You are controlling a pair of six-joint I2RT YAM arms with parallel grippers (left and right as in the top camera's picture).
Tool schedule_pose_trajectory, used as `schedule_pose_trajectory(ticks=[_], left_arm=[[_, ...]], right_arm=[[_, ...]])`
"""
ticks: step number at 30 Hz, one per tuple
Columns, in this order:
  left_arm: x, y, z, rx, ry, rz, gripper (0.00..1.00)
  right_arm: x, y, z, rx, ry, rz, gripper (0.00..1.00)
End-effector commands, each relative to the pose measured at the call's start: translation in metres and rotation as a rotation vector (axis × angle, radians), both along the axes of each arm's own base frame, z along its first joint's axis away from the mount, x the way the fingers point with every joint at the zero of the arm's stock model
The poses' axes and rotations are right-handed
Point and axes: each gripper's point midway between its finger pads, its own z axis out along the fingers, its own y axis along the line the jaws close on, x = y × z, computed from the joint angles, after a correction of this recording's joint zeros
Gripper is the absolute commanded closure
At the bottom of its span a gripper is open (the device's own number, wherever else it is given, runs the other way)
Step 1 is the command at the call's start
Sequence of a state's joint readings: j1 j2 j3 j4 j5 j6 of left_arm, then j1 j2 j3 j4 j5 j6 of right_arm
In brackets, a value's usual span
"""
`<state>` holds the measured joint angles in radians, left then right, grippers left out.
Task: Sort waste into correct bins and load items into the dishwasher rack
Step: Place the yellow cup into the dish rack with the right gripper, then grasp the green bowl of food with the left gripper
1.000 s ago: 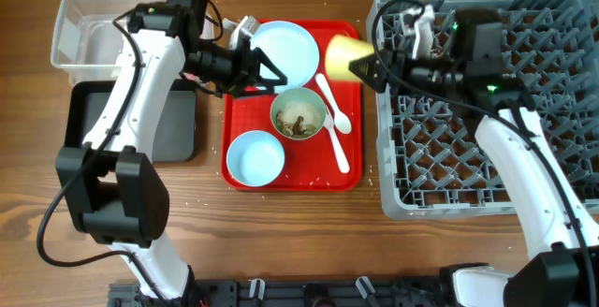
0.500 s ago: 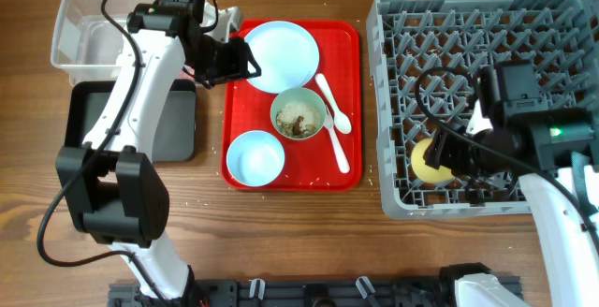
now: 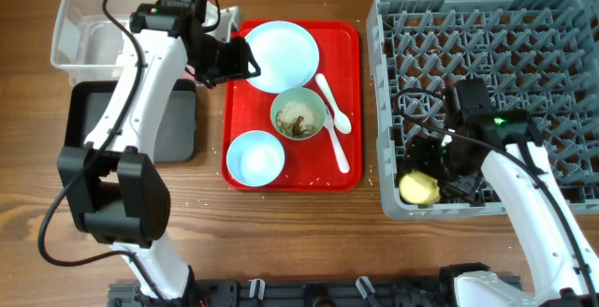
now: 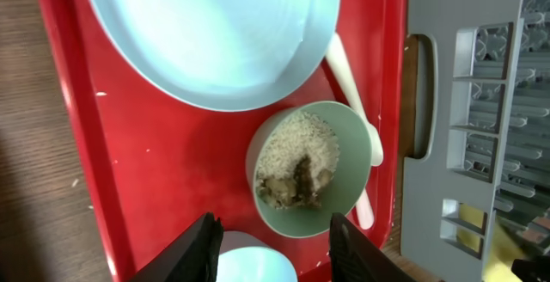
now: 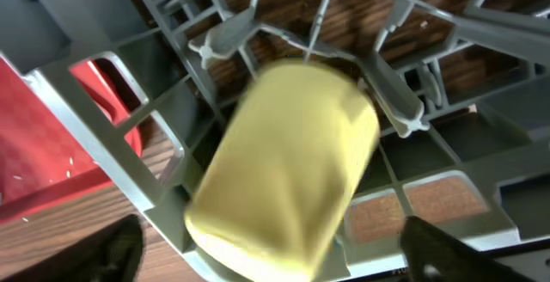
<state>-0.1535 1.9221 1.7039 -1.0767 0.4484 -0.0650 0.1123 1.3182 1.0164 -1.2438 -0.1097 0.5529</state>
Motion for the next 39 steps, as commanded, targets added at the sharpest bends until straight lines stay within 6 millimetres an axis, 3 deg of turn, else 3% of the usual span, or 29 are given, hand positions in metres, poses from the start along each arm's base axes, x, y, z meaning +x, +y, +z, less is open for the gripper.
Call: schedule_pose_trajectory(ticks=[1,6,10,13,19,22,29,34,36,39], left_arm=[[-0.003,-0.030,0.015,-0.007,-0.063,-0.068,0.61],[-0.010,-0.068,0.007,0.121,-0.100,-0.058,0.62],[-0.024,-0.100,-0.012,0.212,-0.095,-0.073,0.56],[-0.040,-0.134,-0.045,0.252,-0.060,-0.142,0.55],[-0.047,-0.153,-0.084,0.313,-0.029,-0.152,0.57],[-0.043,-0.150,-0.101,0.355,-0.019,-0.122,0.61],[-0.038,-0.147,-0.123,0.393,-0.015,-0.117,0.80],[-0.038,-0.148,-0.125,0.394,-0.014,-0.119,0.86],[-0.038,-0.148,-0.125,0.394,-0.013,-0.119,0.96],[-0.041,-0.149,-0.123,0.382,-0.004,-0.123,0.96]], right_arm=[[0.015,0.008,0.015,0.043,-0.050,-0.004,0.00],[0.066,0.008,0.095,0.049,-0.310,0.077,0.00],[0.076,-0.024,0.124,-0.071,-0.382,0.013,0.00],[0.078,-0.038,0.127,-0.096,-0.391,0.007,0.00],[0.078,-0.043,0.127,-0.102,-0.391,0.013,0.00],[0.078,-0.042,0.127,-0.099,-0.392,0.014,0.00],[0.078,-0.042,0.127,-0.100,-0.392,0.015,0.00],[0.078,-0.042,0.127,-0.103,-0.394,0.032,0.00],[0.078,-0.042,0.127,-0.105,-0.394,0.042,0.00],[0.079,-0.042,0.127,-0.105,-0.398,0.042,0.00]])
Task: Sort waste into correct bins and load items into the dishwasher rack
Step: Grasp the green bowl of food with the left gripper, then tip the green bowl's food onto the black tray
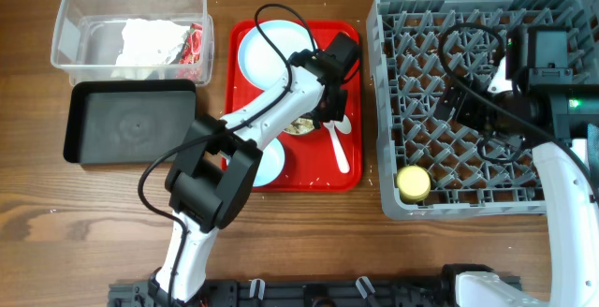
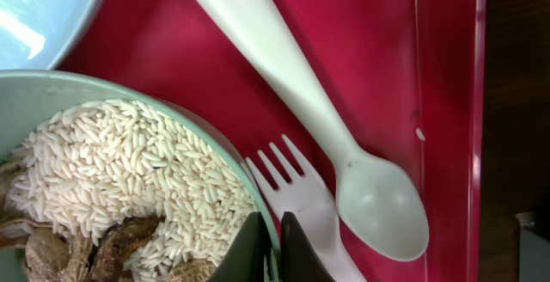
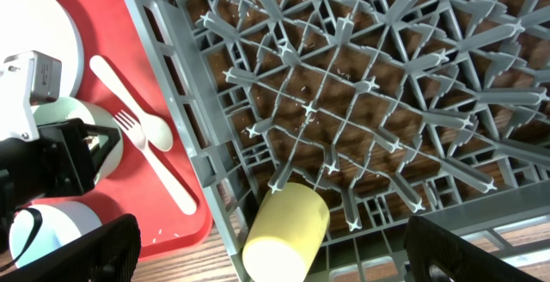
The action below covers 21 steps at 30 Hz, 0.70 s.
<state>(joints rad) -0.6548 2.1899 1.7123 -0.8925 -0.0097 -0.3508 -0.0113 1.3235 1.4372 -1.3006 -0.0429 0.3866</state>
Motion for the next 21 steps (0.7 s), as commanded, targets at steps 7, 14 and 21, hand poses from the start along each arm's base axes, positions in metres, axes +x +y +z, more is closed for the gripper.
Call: schedule_pose_trajectory(ticks=[7,14,21], left_arm=[[-0.011,-0.005,0.055,-0.095,-0.020,-0.012,0.96],[0.005,0.049,0.154,-0.207,-0.161,0.134,0.96],[0.018,0.172,0.159,-0.231,-0.049,0.396,0.96]], right_arm=[[0.007,-0.004,0.008,-0.038,-0.038,0.034,0.00],[0.017,-0.004,0.013,-0.038,-0.084,0.033,0.00],[0.022,-0.004,0.015,-0.039,-0.105,0.032,0.00]])
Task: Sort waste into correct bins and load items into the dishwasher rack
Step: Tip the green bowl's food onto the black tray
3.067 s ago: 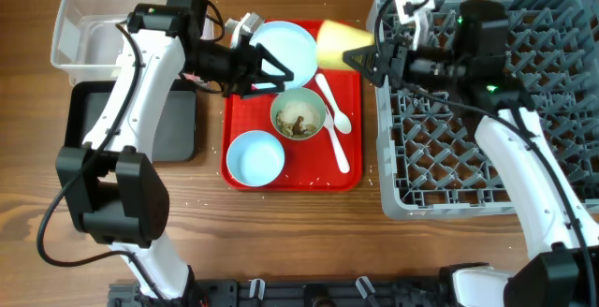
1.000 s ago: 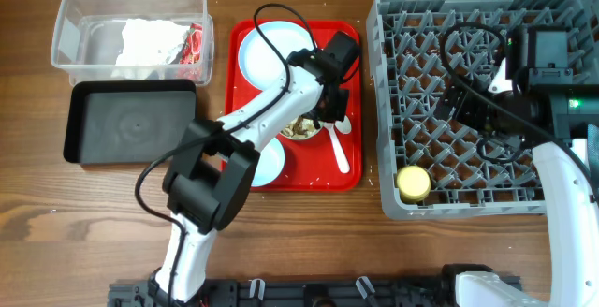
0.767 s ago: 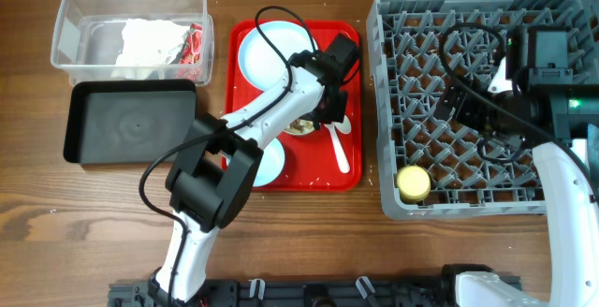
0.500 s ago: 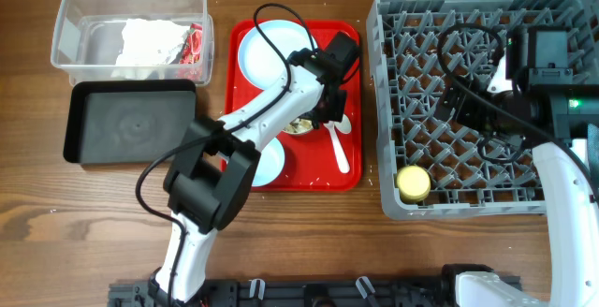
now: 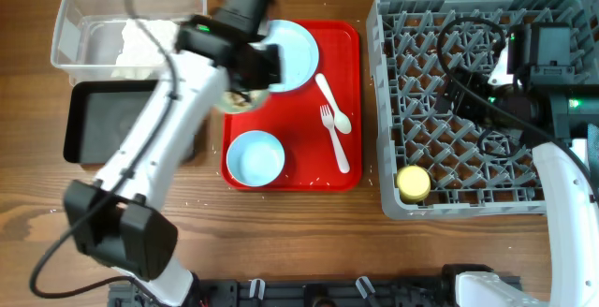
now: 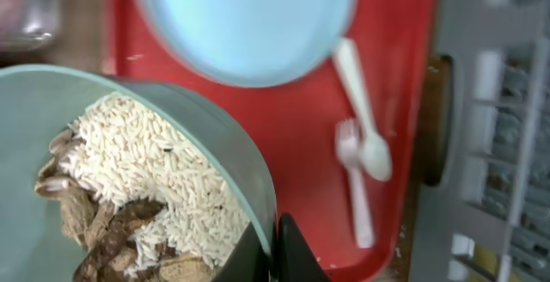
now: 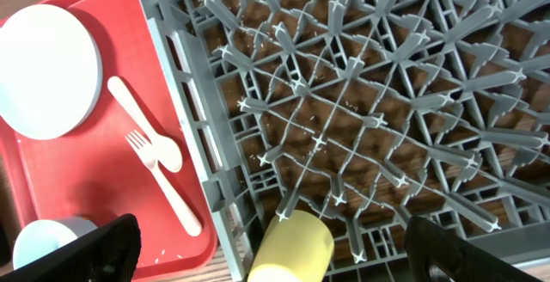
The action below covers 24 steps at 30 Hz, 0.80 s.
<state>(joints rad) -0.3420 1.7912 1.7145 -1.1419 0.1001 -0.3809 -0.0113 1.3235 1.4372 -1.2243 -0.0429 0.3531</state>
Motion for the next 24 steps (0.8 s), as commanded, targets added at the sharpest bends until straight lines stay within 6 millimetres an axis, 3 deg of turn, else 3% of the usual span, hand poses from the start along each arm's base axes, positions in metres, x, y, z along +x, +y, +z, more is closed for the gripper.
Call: schedule_pose_trajectory(ticks=[1,4,8,12,15,19,24], left_arm=[[0.011,0.055,0.006,-0.090,0.027,0.088,0.96],[0.019,0.106,0.007,-0.218,0.026,0.138,0.96],[0.011,0.162,-0.009,-0.371,0.024,0.206,0.96],[0.004,0.200,-0.035,-0.607,-0.001,0.313,0.96],[0.003,0.217,-0.052,-0.763,-0.044,0.363,0.96],[0.003,0.227,-0.058,-0.959,-0.114,0.373,0.96],[0.007,0.233,-0.031,-1.202,-0.215,0.325,0.96]], right_arm=[[0.005,-0.004,0.008,-0.023,-0.028,0.001,0.00],[0.006,-0.004,0.008,-0.023,-0.030,0.000,0.00],[0.006,-0.004,0.008,-0.024,-0.032,0.000,0.00],[0.007,-0.004,0.008,-0.023,-0.035,0.000,0.00],[0.007,-0.004,0.008,-0.023,-0.036,0.000,0.00],[0.007,-0.004,0.008,-0.023,-0.035,0.000,0.00],[0.007,-0.004,0.008,-0.023,-0.036,0.000,0.00]])
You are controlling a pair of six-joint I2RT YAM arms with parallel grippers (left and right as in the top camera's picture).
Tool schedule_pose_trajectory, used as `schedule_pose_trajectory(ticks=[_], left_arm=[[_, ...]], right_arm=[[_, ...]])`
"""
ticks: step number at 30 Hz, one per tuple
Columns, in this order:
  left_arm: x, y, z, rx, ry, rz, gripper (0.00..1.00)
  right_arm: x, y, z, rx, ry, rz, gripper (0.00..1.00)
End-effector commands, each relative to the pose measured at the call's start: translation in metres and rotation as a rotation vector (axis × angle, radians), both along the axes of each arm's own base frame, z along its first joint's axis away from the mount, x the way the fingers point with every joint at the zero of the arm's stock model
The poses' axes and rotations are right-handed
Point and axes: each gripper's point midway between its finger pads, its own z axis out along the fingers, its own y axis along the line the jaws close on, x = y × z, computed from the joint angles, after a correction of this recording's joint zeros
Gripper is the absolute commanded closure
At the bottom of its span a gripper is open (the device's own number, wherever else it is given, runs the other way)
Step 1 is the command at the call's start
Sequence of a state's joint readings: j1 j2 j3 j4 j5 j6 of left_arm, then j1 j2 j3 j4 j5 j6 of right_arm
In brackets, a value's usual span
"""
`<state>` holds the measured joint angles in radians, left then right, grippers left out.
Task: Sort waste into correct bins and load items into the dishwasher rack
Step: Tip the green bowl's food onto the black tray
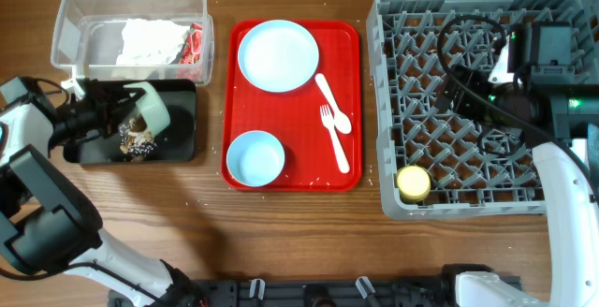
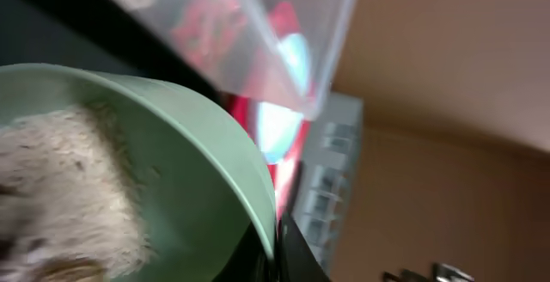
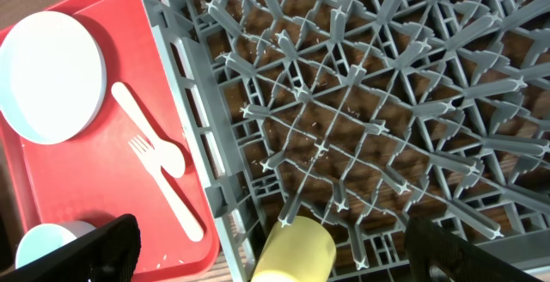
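My left gripper (image 1: 127,112) is shut on the rim of the green bowl (image 1: 152,103), which is tipped on its side over the black bin (image 1: 89,148). A heap of rice and brown scraps (image 1: 138,138) lies in the bin below it. In the left wrist view the bowl (image 2: 180,162) fills the frame, with rice (image 2: 60,187) still inside and the gripper (image 2: 277,249) pinching its rim. My right gripper (image 3: 275,260) hangs open above the grey dishwasher rack (image 1: 487,26), over the yellow cup (image 3: 296,249) in the rack's front left corner.
The red tray (image 1: 351,110) holds a light blue plate (image 1: 278,56), a small blue bowl (image 1: 255,155), a white spoon (image 1: 332,103) and a white fork (image 1: 335,146). A clear bin (image 1: 94,21) with paper and wrappers stands behind the black bin.
My left gripper has gone from the red tray's left edge to the black bin with the green bowl. The bowl is now tipped and food lies in the bin. The right arm has barely moved.
At first my left gripper was open over the bowl of rice on the tray, and my right was open around the yellow cup in the rack. Then the left was shut on the bowl's rim and the right stood high above the rack. The bowl then left the tray.
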<state>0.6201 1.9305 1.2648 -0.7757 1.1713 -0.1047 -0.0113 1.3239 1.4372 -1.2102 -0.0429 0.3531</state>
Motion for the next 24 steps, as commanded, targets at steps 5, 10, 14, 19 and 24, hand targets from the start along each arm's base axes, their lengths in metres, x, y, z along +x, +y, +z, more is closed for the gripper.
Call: schedule_pose_trajectory(ticks=[5,10,14,19,24], left_arm=[[0.000,0.002,0.057,-0.329,-0.232,-0.009,0.96],[0.000,0.002,0.057,-0.337,-0.222,-0.007,0.96],[0.000,0.002,0.057,-0.347,-0.209,-0.004,0.96],[0.000,-0.001,0.057,-0.414,-0.122,0.013,0.96],[0.001,-0.016,0.060,-0.494,-0.008,0.004,0.96]], right_arm=[[0.004,-0.004,0.007,-0.023,-0.021,0.000,0.00],[0.003,-0.004,0.007,-0.023,-0.021,-0.001,0.00],[0.004,-0.004,0.007,-0.022,-0.022,-0.002,0.00],[0.004,-0.004,0.007,-0.022,-0.024,-0.002,0.00],[0.005,-0.004,0.008,-0.024,-0.027,0.000,0.00]])
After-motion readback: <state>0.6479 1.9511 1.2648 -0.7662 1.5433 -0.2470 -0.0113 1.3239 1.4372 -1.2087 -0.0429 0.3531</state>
